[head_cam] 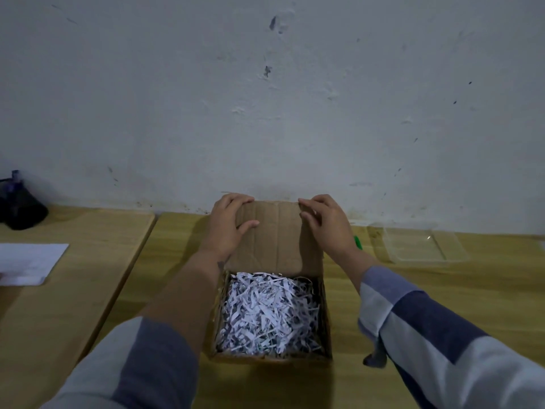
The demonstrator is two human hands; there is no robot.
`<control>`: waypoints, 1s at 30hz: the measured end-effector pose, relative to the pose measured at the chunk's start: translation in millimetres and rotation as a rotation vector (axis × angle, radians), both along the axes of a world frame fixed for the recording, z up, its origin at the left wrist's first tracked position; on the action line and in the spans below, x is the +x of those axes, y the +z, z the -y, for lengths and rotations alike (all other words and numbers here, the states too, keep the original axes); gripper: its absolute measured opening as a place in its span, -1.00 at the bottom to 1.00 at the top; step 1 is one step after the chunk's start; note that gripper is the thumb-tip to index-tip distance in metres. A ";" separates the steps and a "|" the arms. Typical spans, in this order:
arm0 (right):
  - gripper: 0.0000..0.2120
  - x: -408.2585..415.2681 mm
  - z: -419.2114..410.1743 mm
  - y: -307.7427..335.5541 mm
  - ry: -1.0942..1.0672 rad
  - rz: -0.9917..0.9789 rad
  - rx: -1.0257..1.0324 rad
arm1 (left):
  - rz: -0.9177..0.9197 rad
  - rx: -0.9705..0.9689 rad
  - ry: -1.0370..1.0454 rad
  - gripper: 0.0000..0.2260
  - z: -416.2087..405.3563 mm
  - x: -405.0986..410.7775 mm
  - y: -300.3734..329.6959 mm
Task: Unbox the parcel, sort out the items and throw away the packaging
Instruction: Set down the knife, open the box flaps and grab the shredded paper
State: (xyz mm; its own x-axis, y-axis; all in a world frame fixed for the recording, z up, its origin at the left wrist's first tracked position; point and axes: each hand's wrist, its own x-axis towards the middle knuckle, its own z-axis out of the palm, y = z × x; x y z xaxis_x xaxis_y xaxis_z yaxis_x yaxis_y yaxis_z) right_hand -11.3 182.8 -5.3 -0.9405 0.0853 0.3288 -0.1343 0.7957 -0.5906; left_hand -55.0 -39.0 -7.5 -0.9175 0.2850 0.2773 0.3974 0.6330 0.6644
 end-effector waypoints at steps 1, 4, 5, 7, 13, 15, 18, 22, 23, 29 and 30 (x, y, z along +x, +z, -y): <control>-0.71 0.3 0.8 -0.2 -0.004 -0.001 -0.003 | 0.001 -0.007 0.003 -0.60 0.5 0.8 -0.9; -0.69 6.4 3.5 -0.4 -0.056 0.014 0.051 | -0.001 -0.072 0.018 -0.51 2.3 9.8 -1.4; -0.65 10.5 5.0 0.2 -0.079 0.034 0.086 | -0.007 -0.125 0.018 -0.47 3.0 14.6 -0.5; -0.56 23.1 10.5 3.5 -0.117 0.104 0.177 | -0.011 -0.252 0.017 -0.39 5.6 25.1 0.8; -0.44 75.5 35.4 0.2 -0.165 0.289 0.424 | 0.075 -0.503 -0.068 -0.36 18.6 67.0 -2.6; -0.49 93.8 45.0 -4.2 -0.172 0.303 0.393 | 0.052 -0.466 -0.116 -0.38 25.8 83.3 -7.1; -0.60 118.2 59.1 -13.4 -0.139 0.273 0.356 | 0.060 -0.375 -0.193 -0.42 35.5 102.7 -12.1; -0.58 137.3 71.9 -21.5 0.016 0.357 0.153 | 0.204 -0.349 -0.328 -0.34 40.3 119.0 -10.9; -0.52 139.7 73.5 -22.3 0.030 0.390 0.147 | 0.229 -0.365 -0.349 -0.28 40.6 121.6 -10.8; -0.09 136.0 72.4 -25.9 0.105 0.633 0.232 | 0.331 -0.558 -0.428 0.02 41.0 117.9 -16.5; -0.07 133.9 71.1 -26.6 0.116 0.657 0.259 | 0.335 -0.592 -0.438 0.05 39.4 116.0 -17.8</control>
